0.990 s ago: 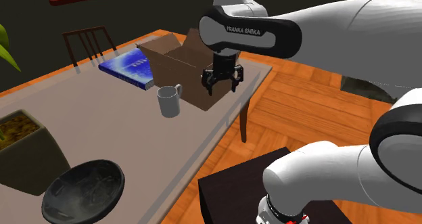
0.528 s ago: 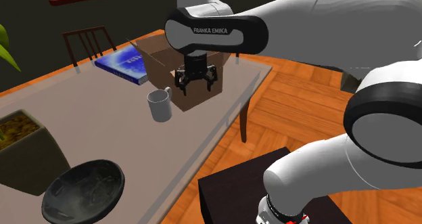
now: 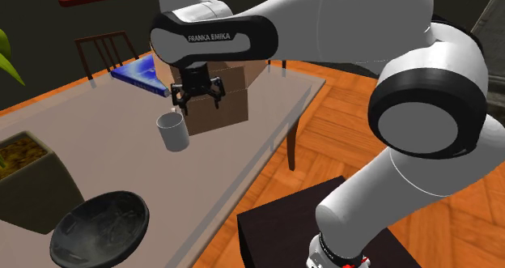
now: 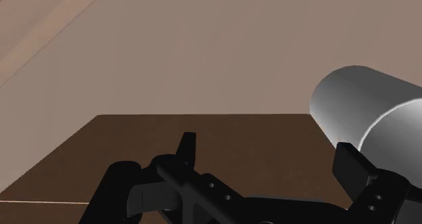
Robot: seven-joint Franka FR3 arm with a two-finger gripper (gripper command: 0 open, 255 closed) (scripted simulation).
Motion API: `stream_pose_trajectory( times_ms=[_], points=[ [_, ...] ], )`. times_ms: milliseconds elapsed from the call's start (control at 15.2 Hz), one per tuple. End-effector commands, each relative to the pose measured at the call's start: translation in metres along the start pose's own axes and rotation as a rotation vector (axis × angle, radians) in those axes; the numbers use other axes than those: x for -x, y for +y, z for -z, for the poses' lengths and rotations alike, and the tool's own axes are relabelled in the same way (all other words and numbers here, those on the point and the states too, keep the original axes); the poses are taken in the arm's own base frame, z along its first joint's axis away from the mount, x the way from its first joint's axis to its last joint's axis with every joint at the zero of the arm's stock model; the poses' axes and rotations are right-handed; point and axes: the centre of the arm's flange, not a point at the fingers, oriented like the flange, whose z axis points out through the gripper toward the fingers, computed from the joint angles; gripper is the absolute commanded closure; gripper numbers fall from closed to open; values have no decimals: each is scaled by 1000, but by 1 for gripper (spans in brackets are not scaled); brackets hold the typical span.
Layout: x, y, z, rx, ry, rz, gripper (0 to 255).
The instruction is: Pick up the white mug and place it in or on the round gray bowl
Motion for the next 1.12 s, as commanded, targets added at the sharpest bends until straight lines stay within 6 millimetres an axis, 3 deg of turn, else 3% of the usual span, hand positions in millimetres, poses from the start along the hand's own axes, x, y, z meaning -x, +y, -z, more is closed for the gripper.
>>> stream_pose_trajectory(
  times_ms=[0, 132, 660, 1056],
  points=[
    [-12, -24, -2, 5, 11, -2, 0],
    [-16, -44, -1, 9, 17, 1, 0],
    [-17, -44, -41, 9, 17, 1, 0],
    [-17, -44, -41, 9, 17, 1, 0]
  ],
)
